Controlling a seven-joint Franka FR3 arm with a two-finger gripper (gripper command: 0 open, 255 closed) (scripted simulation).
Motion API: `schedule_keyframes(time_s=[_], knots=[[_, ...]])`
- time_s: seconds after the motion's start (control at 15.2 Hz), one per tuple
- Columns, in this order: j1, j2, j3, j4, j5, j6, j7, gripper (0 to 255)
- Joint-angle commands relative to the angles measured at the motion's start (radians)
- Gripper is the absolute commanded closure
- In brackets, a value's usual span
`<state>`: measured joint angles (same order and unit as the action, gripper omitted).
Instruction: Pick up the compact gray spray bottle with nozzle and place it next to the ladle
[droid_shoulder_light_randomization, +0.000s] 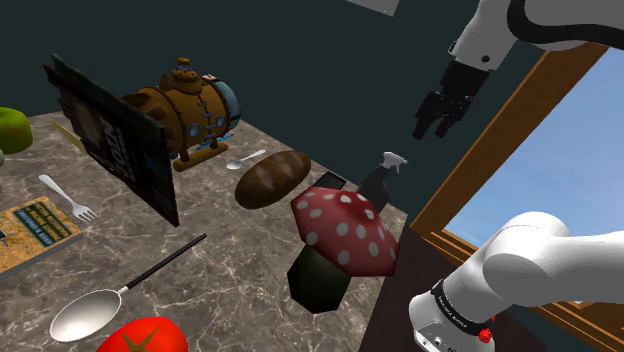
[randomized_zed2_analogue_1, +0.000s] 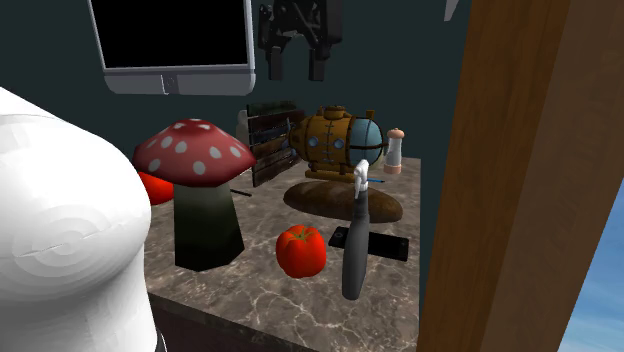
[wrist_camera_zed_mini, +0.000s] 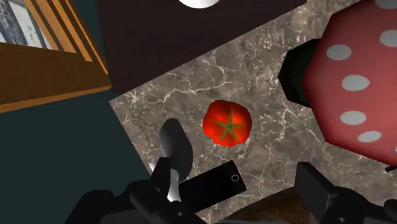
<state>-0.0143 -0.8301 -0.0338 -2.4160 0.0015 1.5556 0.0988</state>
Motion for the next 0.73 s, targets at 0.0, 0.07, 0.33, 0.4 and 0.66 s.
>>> schedule_keyframes(time_s=[0.0,0.07,0.33,0.4,0.66], knots=[[0.0,0.0,0.0,0.0,0.0,0.0,0.0,0],[0.002,0.022,-0.01,-0.011,-0.014,0.031,-0.025,0],[0.01,0.122,-0.048,-0.042,-0.066,0.158,-0.12,0],[0.011,0.151,-0.057,-0.046,-0.078,0.19,-0.143,0],[0.018,0.276,-0.091,-0.048,-0.122,0.318,-0.23,0]])
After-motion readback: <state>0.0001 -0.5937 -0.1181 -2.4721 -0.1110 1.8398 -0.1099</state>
